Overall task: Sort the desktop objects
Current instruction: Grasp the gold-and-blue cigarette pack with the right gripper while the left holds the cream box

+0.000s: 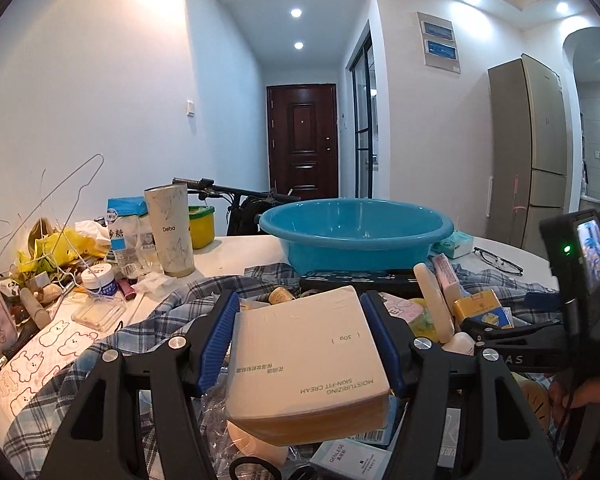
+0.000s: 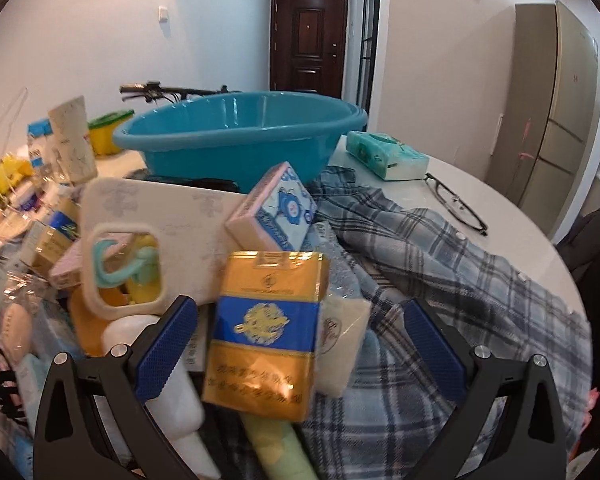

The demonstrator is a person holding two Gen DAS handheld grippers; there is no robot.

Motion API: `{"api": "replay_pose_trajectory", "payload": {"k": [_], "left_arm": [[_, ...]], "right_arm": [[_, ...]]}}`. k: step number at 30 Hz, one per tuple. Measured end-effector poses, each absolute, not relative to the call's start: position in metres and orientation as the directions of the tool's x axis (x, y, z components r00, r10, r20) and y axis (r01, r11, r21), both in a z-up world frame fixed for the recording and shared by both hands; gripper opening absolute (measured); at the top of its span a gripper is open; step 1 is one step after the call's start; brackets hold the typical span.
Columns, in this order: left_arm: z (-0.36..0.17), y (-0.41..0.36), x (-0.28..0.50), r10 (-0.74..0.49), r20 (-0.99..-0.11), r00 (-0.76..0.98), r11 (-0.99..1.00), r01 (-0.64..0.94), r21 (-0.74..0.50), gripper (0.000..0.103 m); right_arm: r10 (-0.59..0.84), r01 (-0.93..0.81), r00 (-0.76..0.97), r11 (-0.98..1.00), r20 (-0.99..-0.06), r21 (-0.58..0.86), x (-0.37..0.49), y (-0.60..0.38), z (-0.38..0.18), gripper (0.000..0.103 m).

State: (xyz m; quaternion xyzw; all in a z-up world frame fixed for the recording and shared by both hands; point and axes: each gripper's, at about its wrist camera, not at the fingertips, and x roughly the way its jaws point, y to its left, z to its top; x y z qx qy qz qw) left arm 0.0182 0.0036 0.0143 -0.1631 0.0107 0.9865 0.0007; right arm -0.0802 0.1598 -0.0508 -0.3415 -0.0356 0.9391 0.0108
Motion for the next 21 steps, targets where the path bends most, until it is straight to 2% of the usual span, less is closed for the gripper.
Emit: {"api": "replay_pose_trajectory", "payload": {"k": [4,21], "left_arm": [[0.012,0.002,0.015,0.017,-0.345,-0.938,-1.0,-0.018,-0.002,0.065],[0.027,0.003,0.021,0.005,-0.284,-0.959,-0.999,-0.016,0.034,0.065]], "right_arm": [[-0.058,0.044,-0.733,-0.998,-0.678,0.038,-0.085,0.167,-0.055,0.059],[-0.031,0.049,-0.833,-0.999,-0.552,-0.018,-0.056,0.163,-0.019,0.058]]}}
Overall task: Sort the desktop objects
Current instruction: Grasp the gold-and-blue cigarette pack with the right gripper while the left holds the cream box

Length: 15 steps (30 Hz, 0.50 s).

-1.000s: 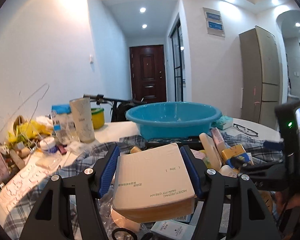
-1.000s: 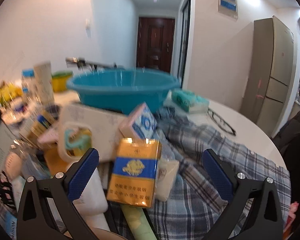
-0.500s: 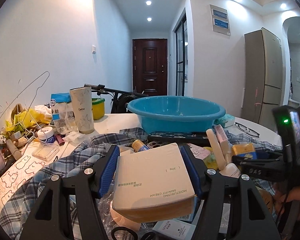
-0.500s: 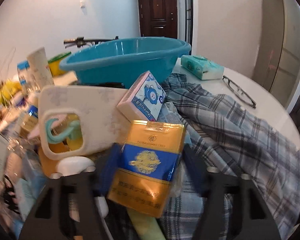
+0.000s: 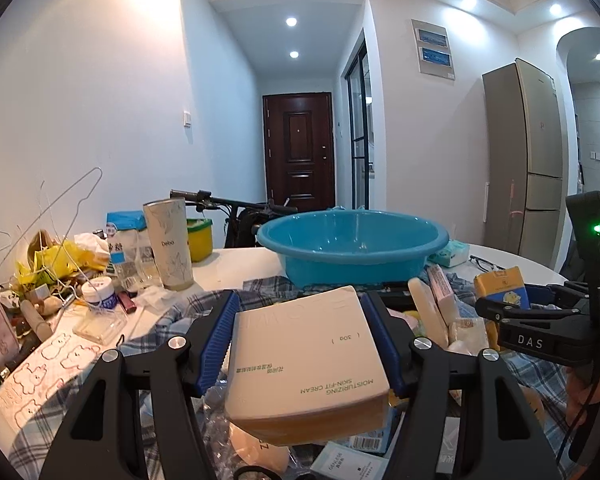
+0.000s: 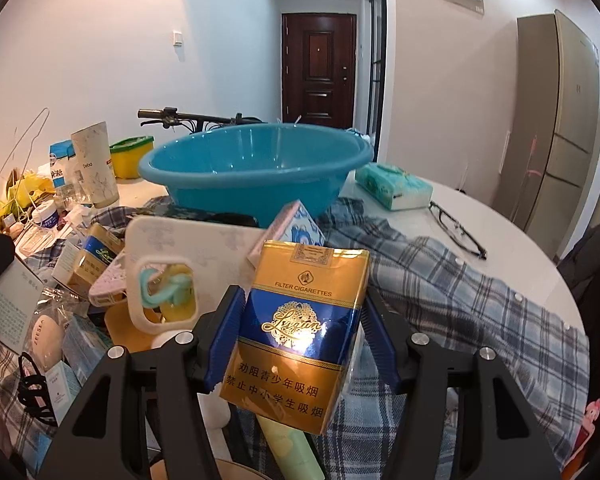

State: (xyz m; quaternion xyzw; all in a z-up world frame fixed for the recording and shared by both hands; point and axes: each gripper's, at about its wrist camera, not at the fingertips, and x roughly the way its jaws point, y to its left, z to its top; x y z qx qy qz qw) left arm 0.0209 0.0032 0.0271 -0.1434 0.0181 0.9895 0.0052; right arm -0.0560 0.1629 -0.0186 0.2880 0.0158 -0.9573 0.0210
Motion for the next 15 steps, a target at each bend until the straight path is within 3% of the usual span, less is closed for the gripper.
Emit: {"api": "replay_pose_trajectory", "payload": {"k": [9,15], "left_arm": [[0.051,-0.01,0.008,-0.055,-0.242,-0.969,-0.997,0.041,0.064,0.065],[0.076,-0.018,-0.003,-0.032,-0.232,-0.972,-0.999,0.023,0.043,0.065]], "right_arm": [[-0.038,0.054,-0.86,-0.998,-0.509,-0.015,-0.055,0.162,0.002,0.058],[-0.03,0.05,-0.899,-0.998,-0.437,-0.035,-0.052,0.162,0.037,0.058]]}}
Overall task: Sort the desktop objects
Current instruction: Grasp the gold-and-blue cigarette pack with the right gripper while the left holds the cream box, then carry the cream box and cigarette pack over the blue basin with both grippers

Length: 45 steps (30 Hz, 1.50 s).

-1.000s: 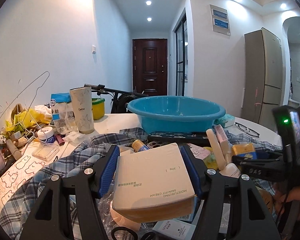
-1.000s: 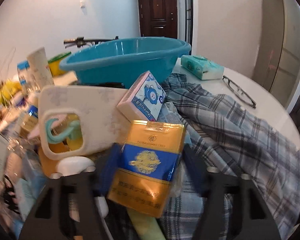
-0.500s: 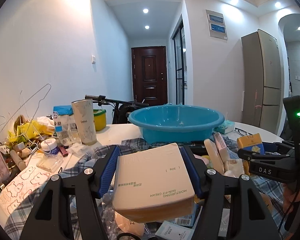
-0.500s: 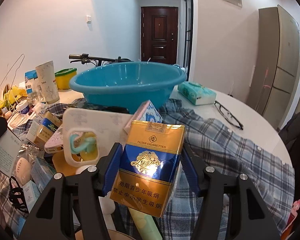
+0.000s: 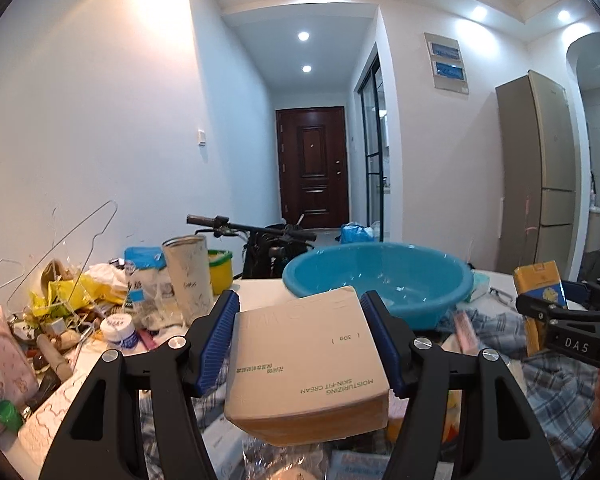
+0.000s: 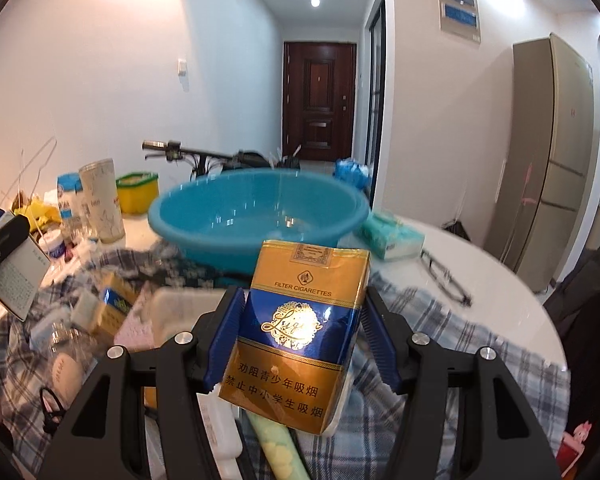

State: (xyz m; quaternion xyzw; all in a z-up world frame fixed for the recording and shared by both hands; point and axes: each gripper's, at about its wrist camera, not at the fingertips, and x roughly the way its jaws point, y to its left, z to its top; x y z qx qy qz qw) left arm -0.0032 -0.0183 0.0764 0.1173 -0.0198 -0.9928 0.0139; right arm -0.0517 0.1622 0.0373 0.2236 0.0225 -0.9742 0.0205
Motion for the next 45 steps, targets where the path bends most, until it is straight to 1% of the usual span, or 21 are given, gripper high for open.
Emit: {"api": "replay_pose_trajectory", "payload": {"k": [9,15,17,19,23,29,34,39,45], "left_arm": [[0.135,-0.008,-0.014,-0.023,-0.148,-0.989,-0.998,0.013,0.064,0.065],[0.179,-0.003,-0.019,-0.025,-0.054,-0.998,-0.998,0.022,0.05,0.065],[0.193,0.0,-0.023,0.025,-0.039,-0.999,-0.998,-0.027,0.063,0.065],[0.204,-0.001,-0.025,0.053,-0.013,-0.998,-0.998,-0.054,0.044,0.065],[0.222,-0.005,-0.031,0.06,0.036,-0.998,-0.998,-0.06,-0.005,0.065],[0.235,-0.005,-0.047,0.068,0.07,-0.995,-0.997,-0.07,-0.018,0.065],[0.236,0.003,-0.062,0.066,0.092,-0.994,-0.998,-0.066,0.004,0.065],[0.23,0.008,-0.086,0.085,0.073,-0.994,-0.996,-0.086,-0.012,0.065],[0.23,0.009,-0.115,0.079,0.058,-0.995,-0.997,-0.08,-0.021,0.065]], "right_arm": [[-0.026,0.048,-0.962,-0.996,-0.271,-0.076,-0.054,0.15,0.114,0.059],[-0.033,0.046,-0.985,-0.996,-0.17,-0.074,-0.057,0.146,0.164,0.059],[-0.03,0.039,-0.99,-0.997,-0.141,-0.062,-0.06,0.147,0.178,0.059],[-0.024,0.03,-0.993,-0.998,-0.117,-0.057,-0.064,0.147,0.189,0.059],[-0.022,0.027,-0.998,-0.997,-0.066,-0.075,-0.068,0.143,0.207,0.06],[-0.006,0.008,-1.0,-0.996,-0.014,-0.085,-0.081,0.145,0.224,0.06],[0.0,0.0,-1.0,-0.998,-0.004,-0.066,-0.098,0.15,0.228,0.06],[0.0,0.001,-1.0,-0.999,-0.009,-0.048,-0.12,0.152,0.229,0.06],[0.002,-0.002,-1.0,-0.999,-0.009,-0.041,-0.14,0.154,0.228,0.06]]}}
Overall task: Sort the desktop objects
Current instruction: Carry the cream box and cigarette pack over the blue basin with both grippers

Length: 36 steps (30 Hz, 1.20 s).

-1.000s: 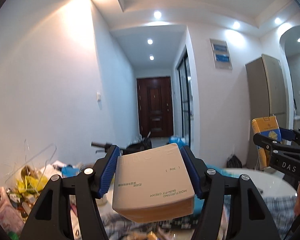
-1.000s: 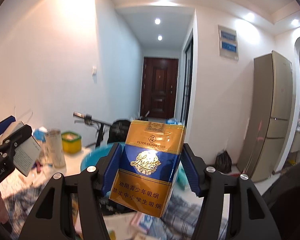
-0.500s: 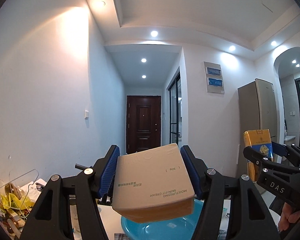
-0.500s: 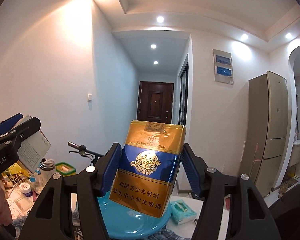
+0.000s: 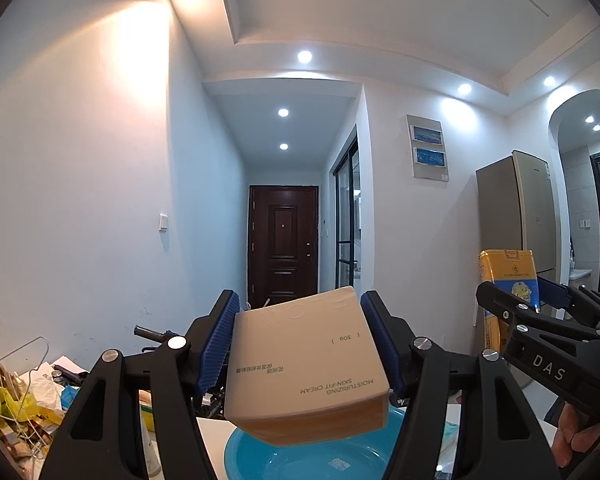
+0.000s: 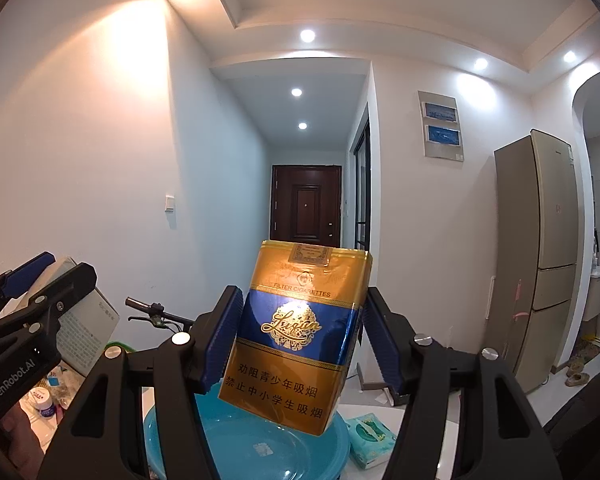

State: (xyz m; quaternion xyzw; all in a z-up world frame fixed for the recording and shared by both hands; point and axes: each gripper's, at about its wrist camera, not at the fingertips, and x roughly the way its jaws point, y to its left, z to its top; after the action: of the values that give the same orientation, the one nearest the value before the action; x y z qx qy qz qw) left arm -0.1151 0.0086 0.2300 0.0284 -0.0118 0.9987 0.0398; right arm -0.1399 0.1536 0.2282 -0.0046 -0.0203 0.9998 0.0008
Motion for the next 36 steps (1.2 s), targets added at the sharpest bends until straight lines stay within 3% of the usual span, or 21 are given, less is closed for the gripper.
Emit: {"api": "replay_pose_trajectory", "payload": {"k": [14,30,36], "left_arm": [[0.222,-0.011,-0.163,0.068,0.041,-0.997,-0.997,-0.07,-0.044,0.065],[0.207,-0.016,-0.197,0.054,-0.035,-0.998,-0.998,-0.053,-0.038,0.065],[0.193,-0.01,-0.23,0.102,-0.105,-0.989,-0.995,-0.1,-0.028,0.065]], "right_arm": [[0.039,-0.038,-0.999,-0.998,-0.002,-0.052,-0.179,0.153,0.216,0.06],[-0.021,0.026,-0.996,-0.998,-0.087,-0.061,-0.204,0.146,0.195,0.06],[-0.01,0.017,-0.991,-0.999,-0.136,-0.051,-0.222,0.152,0.185,0.06]]}}
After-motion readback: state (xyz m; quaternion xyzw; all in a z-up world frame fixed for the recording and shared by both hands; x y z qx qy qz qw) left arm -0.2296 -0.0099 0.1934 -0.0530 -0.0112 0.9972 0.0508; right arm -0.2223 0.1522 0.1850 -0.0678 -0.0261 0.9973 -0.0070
